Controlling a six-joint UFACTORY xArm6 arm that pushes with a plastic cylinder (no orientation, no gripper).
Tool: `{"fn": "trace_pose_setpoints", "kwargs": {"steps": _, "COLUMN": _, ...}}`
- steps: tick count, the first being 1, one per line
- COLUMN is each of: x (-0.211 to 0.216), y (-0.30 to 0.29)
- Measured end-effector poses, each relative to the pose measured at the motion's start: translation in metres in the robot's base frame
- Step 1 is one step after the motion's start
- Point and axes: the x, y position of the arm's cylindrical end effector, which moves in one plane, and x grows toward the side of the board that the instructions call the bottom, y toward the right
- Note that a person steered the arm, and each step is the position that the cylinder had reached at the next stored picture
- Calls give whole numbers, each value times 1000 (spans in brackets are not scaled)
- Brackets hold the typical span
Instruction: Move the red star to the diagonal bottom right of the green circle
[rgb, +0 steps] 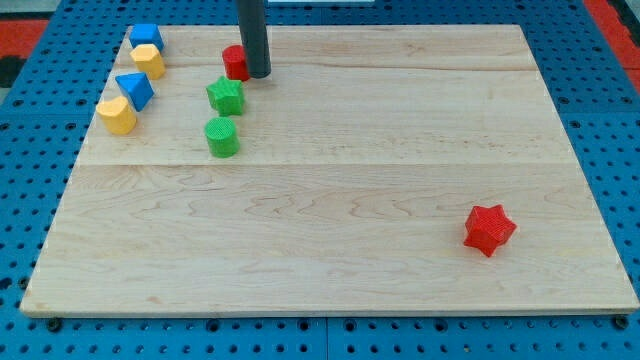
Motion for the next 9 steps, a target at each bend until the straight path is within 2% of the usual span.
{"fn": "trace_pose_setpoints", "kwargs": {"steps": 1, "x": 1, "y": 9}}
{"fn": "trace_pose_setpoints", "kwargs": {"steps": 3, "x": 87, "y": 157}}
{"fn": "trace_pose_setpoints", "kwargs": {"steps": 6, "x": 167, "y": 411}}
{"fn": "trace_pose_setpoints", "kwargs": {"steps": 8, "x": 173, "y": 428}}
{"fn": "trace_pose_setpoints", "kwargs": {"steps": 9, "x": 227, "y": 387}}
